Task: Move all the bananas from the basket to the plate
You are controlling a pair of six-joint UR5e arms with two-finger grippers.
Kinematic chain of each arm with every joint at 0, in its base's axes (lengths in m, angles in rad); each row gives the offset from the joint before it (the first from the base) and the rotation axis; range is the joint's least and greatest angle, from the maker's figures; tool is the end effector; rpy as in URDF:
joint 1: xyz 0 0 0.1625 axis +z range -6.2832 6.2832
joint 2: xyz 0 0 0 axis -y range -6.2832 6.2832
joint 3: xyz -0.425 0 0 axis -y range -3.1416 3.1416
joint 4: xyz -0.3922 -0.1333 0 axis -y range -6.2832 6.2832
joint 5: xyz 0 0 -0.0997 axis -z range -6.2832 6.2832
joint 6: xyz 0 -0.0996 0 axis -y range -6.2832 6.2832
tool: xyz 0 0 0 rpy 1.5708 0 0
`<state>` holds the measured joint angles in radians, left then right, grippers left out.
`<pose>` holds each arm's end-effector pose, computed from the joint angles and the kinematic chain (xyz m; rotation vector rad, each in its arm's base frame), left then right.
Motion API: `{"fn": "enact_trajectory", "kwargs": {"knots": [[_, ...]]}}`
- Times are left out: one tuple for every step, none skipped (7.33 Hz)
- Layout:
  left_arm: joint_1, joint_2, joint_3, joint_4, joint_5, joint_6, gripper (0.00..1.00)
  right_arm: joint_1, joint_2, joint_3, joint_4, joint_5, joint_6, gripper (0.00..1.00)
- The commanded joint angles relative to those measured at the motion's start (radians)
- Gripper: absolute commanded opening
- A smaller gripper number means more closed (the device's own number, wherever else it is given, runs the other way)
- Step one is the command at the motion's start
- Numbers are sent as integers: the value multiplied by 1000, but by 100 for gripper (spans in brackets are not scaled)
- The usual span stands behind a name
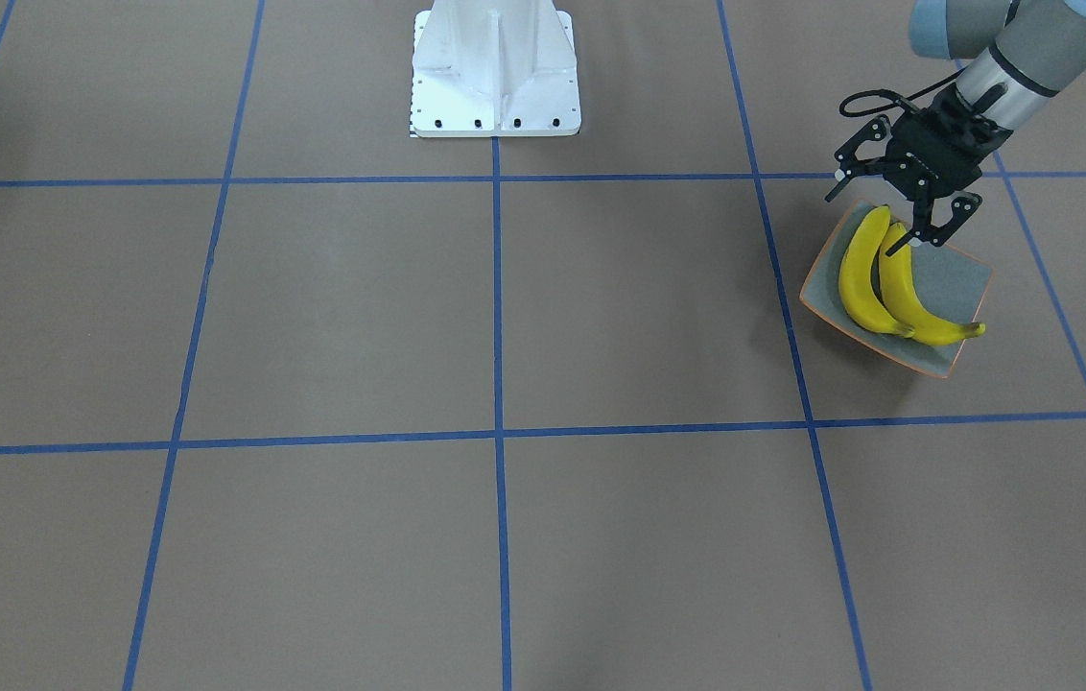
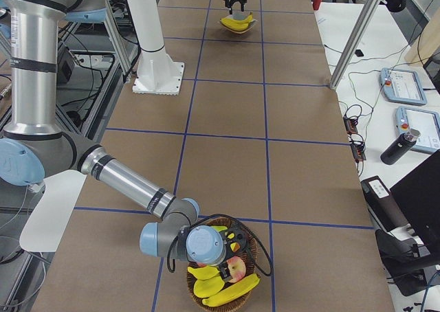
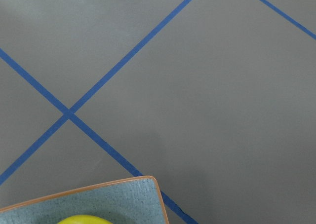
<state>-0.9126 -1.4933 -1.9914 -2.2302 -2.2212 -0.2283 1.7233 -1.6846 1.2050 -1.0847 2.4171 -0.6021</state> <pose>0.2217 -0.4061 0.4129 0.6294 0.9693 0.7074 0.1188 -0.3863 0.8311 0.3201 -0.7909 -0.4250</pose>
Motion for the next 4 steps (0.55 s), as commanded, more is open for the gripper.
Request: {"fn": "enact_trajectory", "kwargs": {"knots": [[0, 1, -1, 0, 0, 1, 100, 1, 41, -73, 2, -32, -8, 89], [0, 1, -1, 0, 0, 1, 100, 1, 42, -73, 2, -32, -7, 82], [0, 1, -1, 0, 0, 1, 100, 1, 31, -73, 2, -30, -5, 72], [-2, 2, -1, -2, 0, 1, 100, 1, 16, -67, 5, -21, 2, 72]]}}
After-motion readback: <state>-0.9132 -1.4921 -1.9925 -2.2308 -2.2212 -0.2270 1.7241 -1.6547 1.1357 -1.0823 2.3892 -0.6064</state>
